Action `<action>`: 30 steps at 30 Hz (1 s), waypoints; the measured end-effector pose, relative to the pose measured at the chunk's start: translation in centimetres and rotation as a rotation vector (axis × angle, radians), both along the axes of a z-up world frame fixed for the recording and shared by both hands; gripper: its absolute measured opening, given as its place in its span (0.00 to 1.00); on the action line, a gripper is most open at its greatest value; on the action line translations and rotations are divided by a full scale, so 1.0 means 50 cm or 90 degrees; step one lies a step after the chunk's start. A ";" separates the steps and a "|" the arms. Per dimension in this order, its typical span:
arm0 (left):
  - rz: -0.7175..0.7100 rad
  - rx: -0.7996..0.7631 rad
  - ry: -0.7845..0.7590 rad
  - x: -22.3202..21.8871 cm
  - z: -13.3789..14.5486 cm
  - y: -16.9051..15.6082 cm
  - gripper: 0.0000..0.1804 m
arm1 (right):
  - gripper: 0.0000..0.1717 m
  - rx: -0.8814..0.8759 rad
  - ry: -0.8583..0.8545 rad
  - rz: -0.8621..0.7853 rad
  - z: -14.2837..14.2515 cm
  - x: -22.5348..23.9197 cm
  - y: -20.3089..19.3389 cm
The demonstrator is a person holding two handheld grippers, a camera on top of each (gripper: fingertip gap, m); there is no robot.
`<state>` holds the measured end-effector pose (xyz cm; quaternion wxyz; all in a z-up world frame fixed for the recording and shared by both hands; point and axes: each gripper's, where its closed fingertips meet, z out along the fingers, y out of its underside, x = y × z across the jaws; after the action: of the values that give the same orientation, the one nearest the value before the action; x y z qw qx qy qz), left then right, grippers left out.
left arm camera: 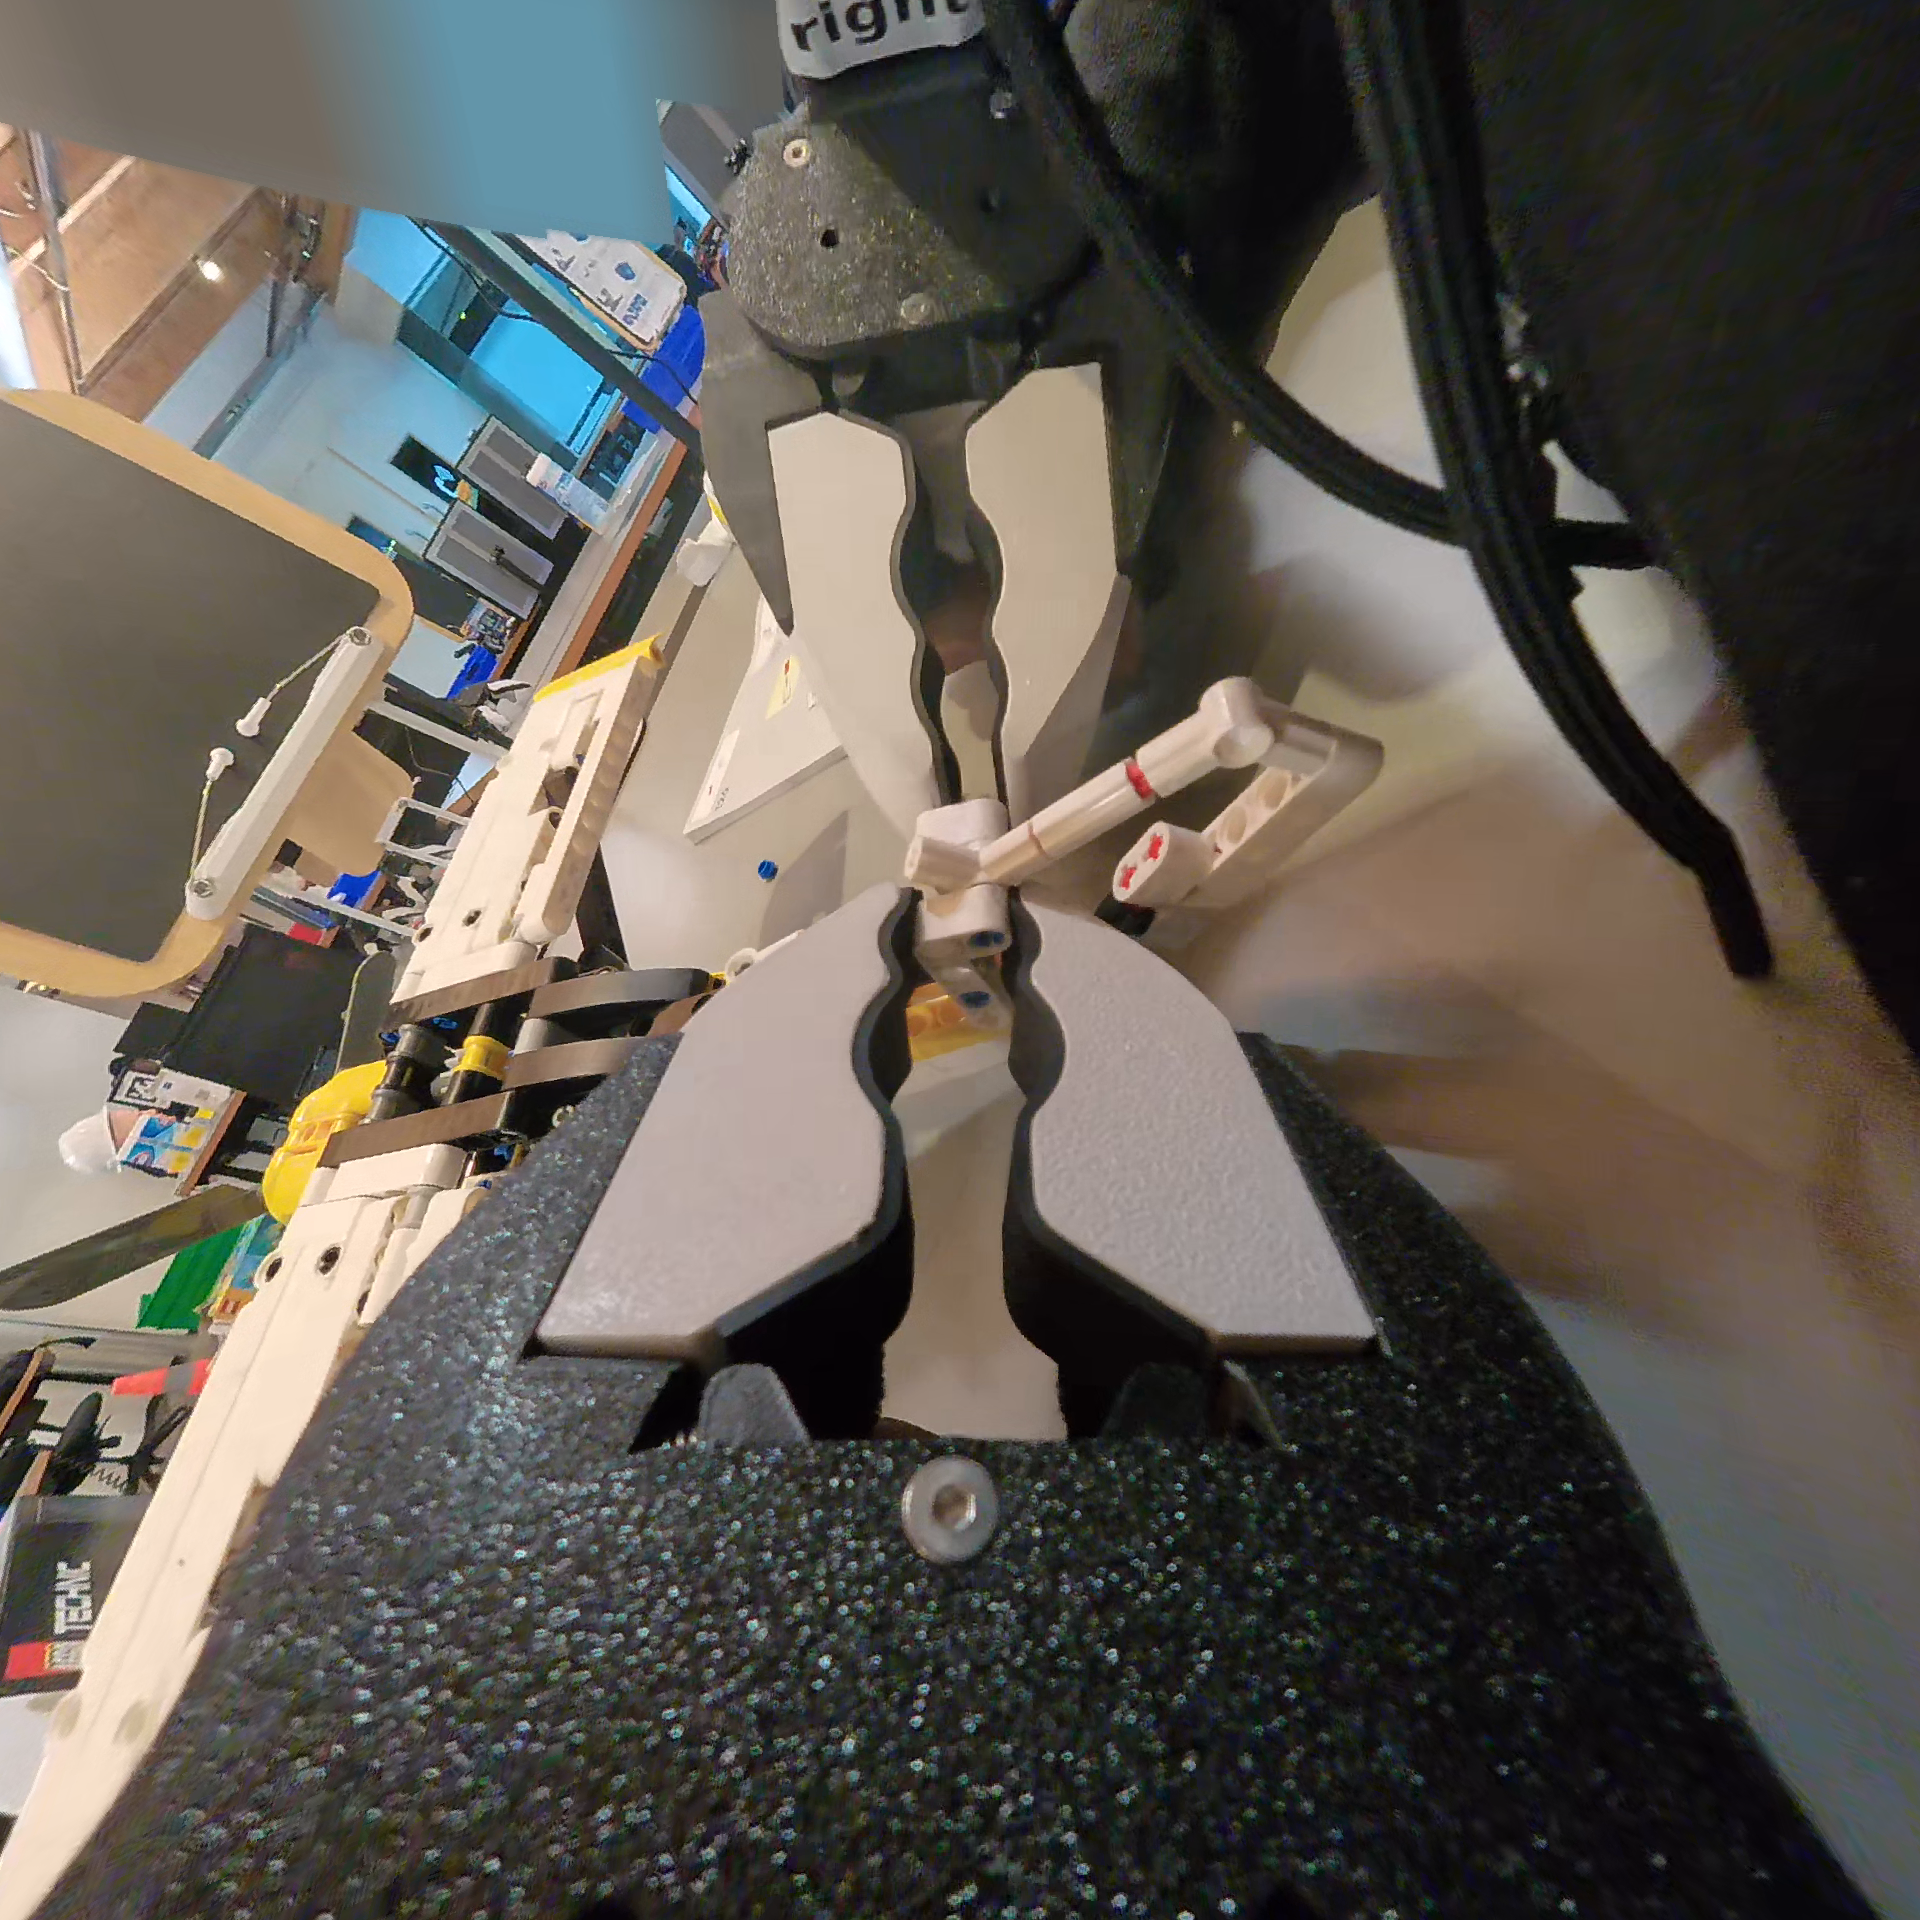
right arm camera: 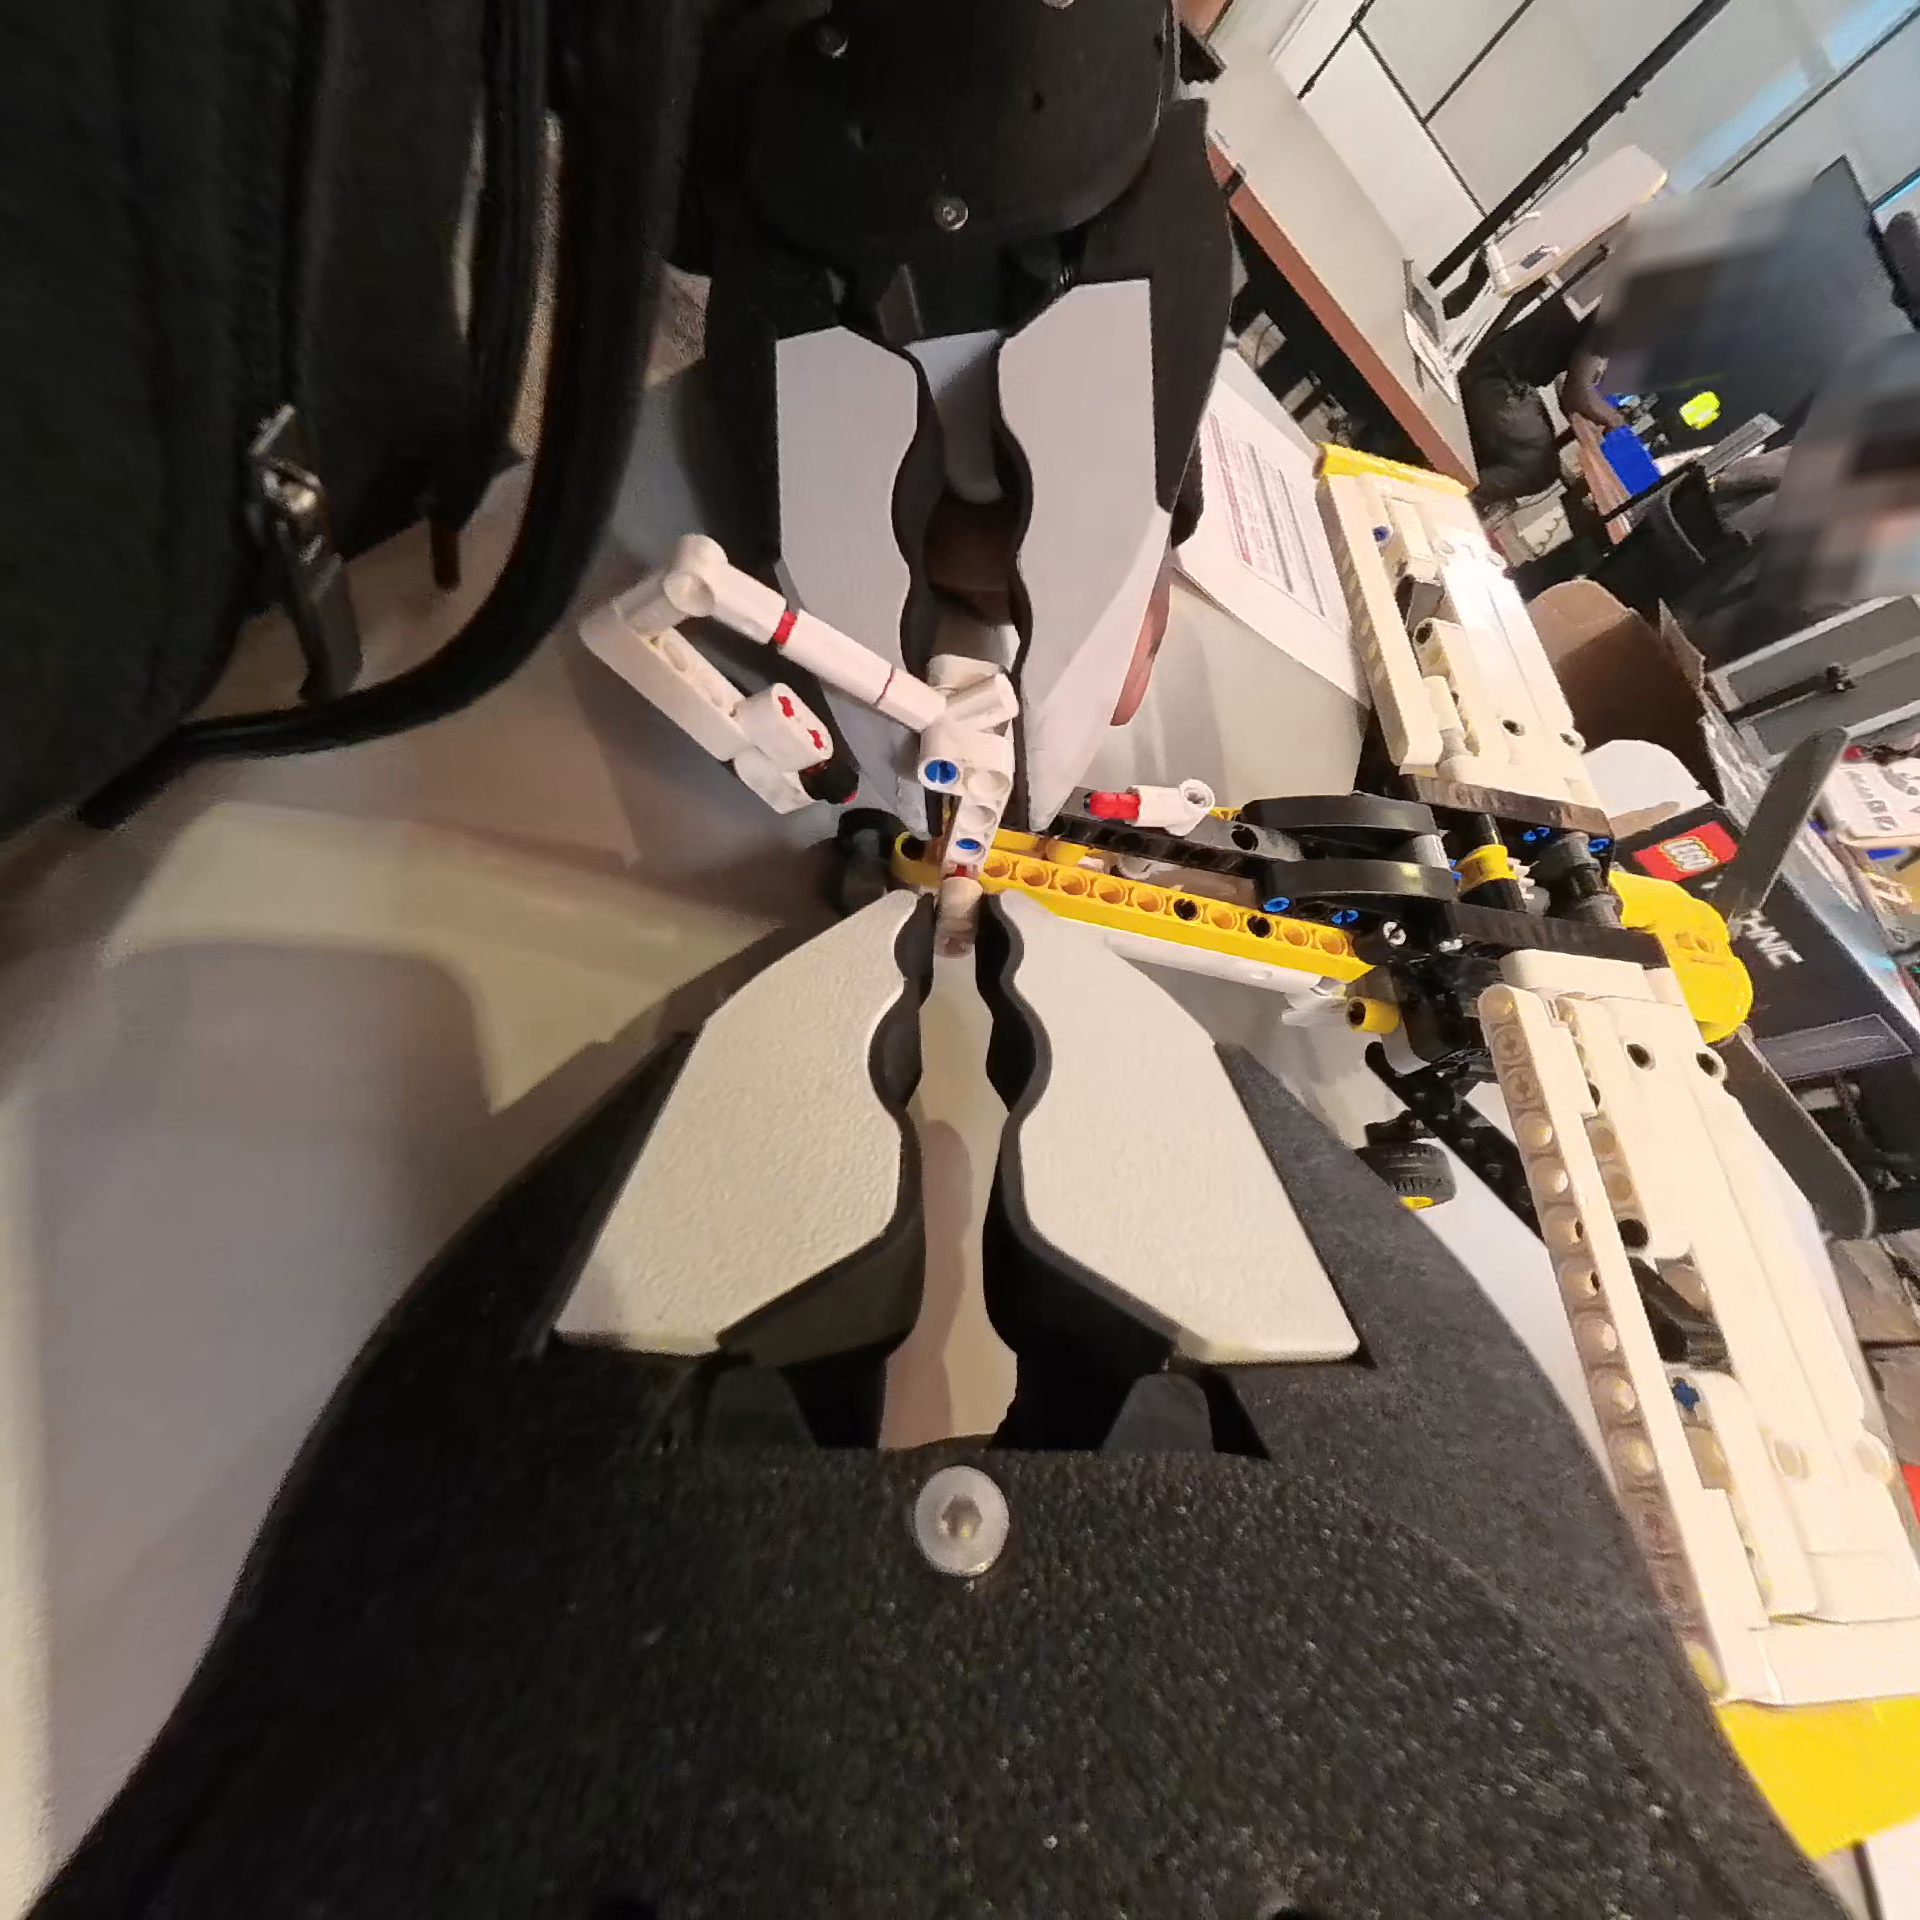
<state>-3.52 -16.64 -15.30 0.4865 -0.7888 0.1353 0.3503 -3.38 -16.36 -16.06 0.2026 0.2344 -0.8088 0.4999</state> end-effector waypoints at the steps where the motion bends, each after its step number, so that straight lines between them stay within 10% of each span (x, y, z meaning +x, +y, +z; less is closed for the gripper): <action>1: 0.001 0.000 0.000 0.000 0.000 -0.001 0.09 | 0.05 0.003 -0.002 -0.003 -0.001 -0.002 0.005; 22: 0.020 -0.004 -0.087 0.004 0.002 -0.021 0.19 | 0.04 0.023 -0.049 -0.076 -0.006 -0.045 0.104; 30: 0.096 0.112 -0.266 0.009 0.100 0.001 0.20 | 0.04 0.036 0.032 -0.194 -0.012 -0.092 0.161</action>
<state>-3.08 -16.57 -10.31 0.5431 -0.8067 -0.0591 0.2251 -7.96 -8.30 -16.66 0.2894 0.1272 -0.8435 0.4342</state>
